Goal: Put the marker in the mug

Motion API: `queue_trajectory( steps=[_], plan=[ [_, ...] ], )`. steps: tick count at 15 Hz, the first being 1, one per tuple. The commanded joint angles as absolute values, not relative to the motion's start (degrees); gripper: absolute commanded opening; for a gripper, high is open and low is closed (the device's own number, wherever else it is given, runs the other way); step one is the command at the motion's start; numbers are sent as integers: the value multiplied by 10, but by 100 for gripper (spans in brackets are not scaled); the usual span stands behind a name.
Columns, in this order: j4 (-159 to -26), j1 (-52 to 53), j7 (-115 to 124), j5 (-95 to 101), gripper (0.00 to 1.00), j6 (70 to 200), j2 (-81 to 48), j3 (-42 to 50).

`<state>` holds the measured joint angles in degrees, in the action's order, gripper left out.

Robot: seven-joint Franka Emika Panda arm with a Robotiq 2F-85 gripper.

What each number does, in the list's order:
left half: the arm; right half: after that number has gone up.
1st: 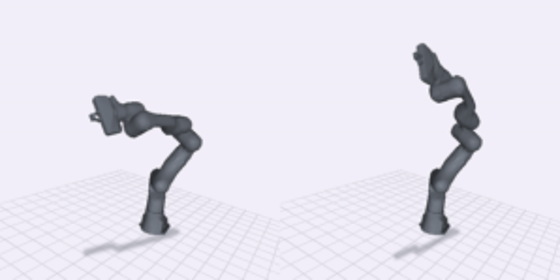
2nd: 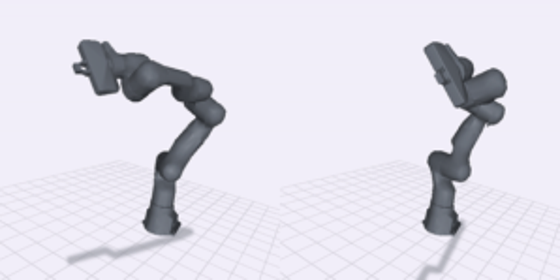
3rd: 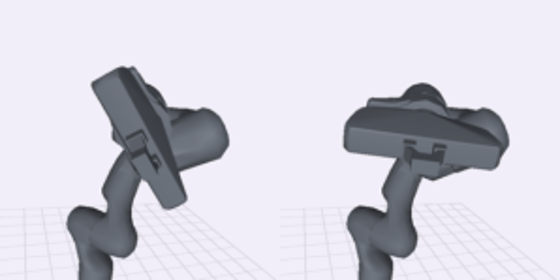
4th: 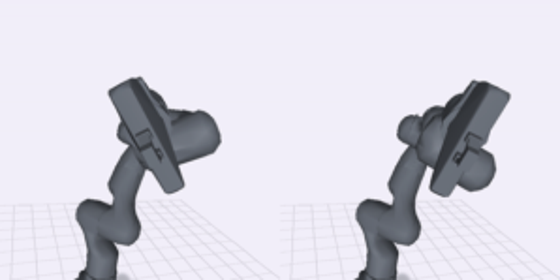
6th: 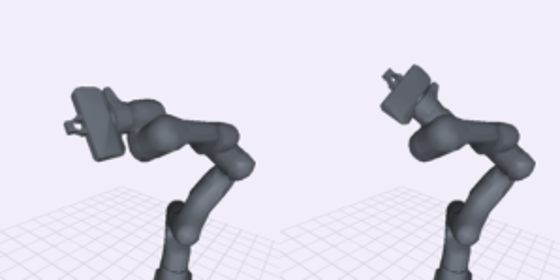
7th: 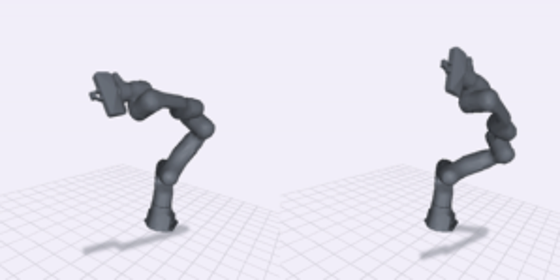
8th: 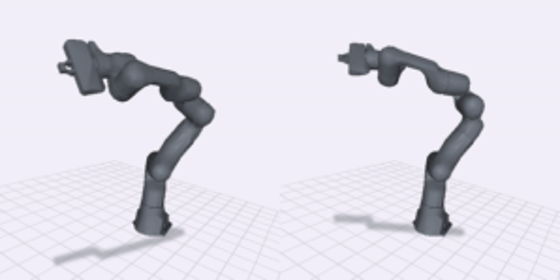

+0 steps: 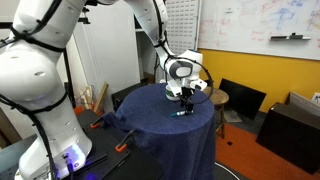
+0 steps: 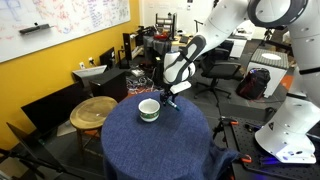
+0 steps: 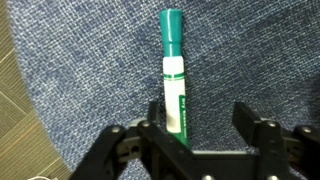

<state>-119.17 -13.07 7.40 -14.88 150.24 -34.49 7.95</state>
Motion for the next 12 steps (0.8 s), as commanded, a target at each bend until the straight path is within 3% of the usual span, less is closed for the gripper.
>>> queue_trajectory(
  steps=[1, 7, 12],
  plan=[
    [-1184, -134, 90, -157, 48, 1495, -347, 76],
    [-1187, -130, 100, -154, 3, 1497, -344, 79],
    [-1215, -118, 110, -148, 5, 1505, -311, 85]
  ],
)
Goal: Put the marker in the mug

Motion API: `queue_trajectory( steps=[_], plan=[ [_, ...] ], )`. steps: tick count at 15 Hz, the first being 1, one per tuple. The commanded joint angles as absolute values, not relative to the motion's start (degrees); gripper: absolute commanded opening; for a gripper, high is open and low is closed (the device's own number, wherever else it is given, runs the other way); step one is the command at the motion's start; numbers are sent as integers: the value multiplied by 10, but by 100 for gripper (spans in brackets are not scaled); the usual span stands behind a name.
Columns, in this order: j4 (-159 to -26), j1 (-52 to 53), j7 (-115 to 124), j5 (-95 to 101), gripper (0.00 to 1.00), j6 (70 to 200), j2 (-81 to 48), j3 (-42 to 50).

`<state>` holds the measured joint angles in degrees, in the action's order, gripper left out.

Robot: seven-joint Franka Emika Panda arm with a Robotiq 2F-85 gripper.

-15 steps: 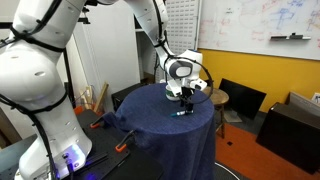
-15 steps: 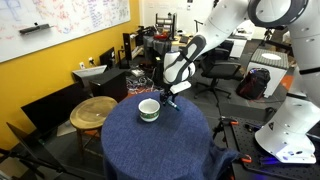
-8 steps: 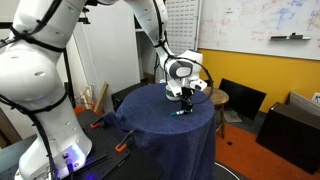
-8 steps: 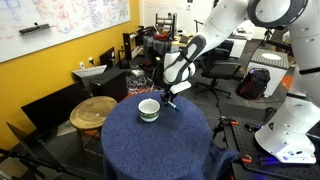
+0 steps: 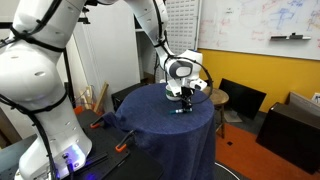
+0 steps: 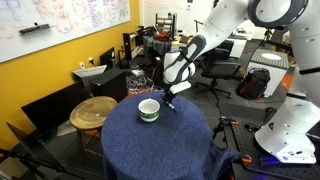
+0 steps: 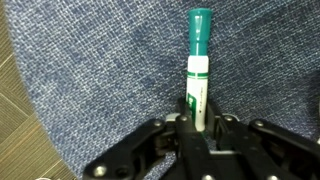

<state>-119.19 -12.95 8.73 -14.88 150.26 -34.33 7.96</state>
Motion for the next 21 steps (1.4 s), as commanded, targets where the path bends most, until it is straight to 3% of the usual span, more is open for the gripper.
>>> queue_trajectory(
  steps=[1, 12, 21],
  plan=[
    [-1222, -115, 114, -147, 5, 1507, -301, 87],
    [-1263, -69, 180, -81, 5, 1496, -192, 130],
    [-1232, -22, 246, 25, 5, 1496, -181, 141]
  ],
)
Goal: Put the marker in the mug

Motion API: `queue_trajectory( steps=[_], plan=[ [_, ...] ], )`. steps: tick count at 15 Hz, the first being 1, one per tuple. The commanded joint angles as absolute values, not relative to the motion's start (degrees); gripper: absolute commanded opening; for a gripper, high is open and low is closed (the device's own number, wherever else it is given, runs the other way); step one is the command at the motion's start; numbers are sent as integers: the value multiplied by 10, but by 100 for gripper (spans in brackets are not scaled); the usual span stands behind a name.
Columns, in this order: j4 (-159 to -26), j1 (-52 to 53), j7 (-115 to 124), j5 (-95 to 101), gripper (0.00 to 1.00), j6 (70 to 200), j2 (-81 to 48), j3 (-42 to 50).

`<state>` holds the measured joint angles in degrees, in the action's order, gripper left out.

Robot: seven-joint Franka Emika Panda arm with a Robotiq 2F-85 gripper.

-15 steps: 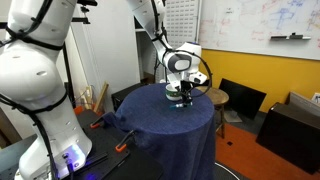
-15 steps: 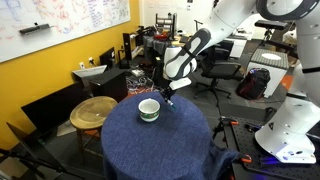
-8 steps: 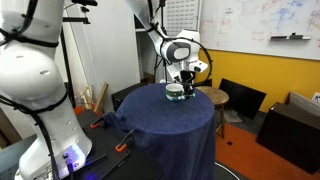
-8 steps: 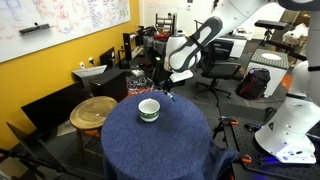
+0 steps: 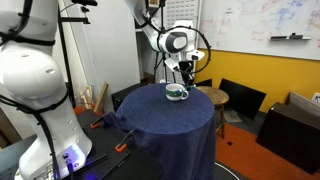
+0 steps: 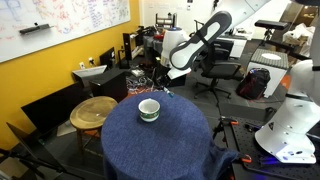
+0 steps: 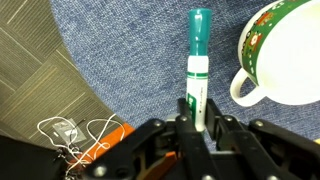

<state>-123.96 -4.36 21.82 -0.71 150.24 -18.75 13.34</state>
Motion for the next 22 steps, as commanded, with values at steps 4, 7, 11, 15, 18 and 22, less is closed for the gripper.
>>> queue_trajectory(
  steps=[4, 7, 11, 15, 18, 22],
  plan=[
    [-1220, 5, 270, 73, 5, 1504, -187, 144],
    [-1211, 22, 296, 113, 5, 1511, -190, 147],
    [-1202, 41, 329, 156, 5, 1529, -199, 150],
    [-1198, 63, 369, 201, 5, 1572, -215, 165],
    [-1197, 85, 395, 227, 5, 1607, -230, 183],
    [-1195, 118, 412, 250, 5, 1651, -251, 215]
  ],
)
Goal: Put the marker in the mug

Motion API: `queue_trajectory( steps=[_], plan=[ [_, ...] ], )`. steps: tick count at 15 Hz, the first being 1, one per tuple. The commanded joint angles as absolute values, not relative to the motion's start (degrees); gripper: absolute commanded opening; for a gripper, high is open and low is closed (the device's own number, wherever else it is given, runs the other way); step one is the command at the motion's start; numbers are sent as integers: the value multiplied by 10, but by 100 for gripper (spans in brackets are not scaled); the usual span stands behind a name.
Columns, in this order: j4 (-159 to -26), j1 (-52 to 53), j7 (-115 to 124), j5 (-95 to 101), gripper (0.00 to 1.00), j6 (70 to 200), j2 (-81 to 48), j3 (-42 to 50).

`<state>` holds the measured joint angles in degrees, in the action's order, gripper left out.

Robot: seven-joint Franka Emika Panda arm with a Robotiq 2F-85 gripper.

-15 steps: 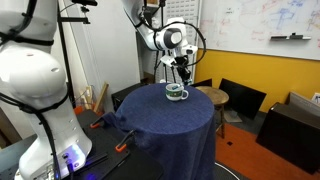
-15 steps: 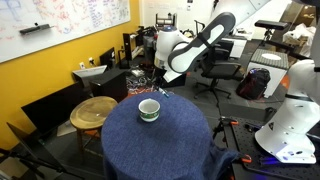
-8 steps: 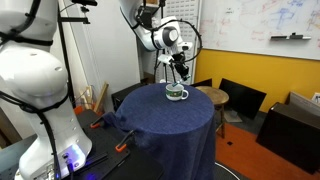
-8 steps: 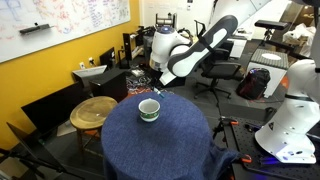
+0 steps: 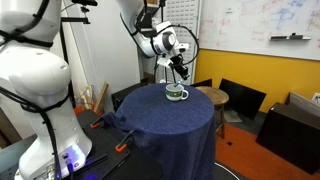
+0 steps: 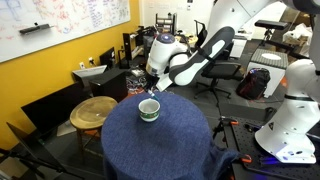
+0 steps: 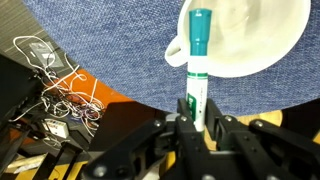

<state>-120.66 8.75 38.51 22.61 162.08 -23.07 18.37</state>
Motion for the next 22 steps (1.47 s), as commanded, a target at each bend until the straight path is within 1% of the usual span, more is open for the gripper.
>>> queue_trajectory(
  steps=[1, 7, 8, 9, 10, 11, 13, 15, 16, 17, 22],
  plan=[
    [-1195, 128, 412, 253, 5, 1661, -256, 224],
    [-1198, 174, 393, 238, 5, 1704, -280, 264],
    [-1199, 180, 391, 235, 46, 1707, -283, 269],
    [-1200, 185, 388, 234, 47, 1707, -284, 274],
    [-1200, 186, 385, 229, 51, 1706, -285, 275],
    [-1201, 188, 383, 225, 60, 1706, -284, 275],
    [-1202, 188, 380, 220, 76, 1707, -285, 274],
    [-1203, 185, 377, 216, 89, 1704, -283, 271],
    [-1203, 184, 376, 214, 98, 1705, -282, 270],
    [-1205, 182, 374, 211, 100, 1705, -279, 267],
    [-1214, 175, 360, 191, 100, 1686, -261, 258]
  ],
)
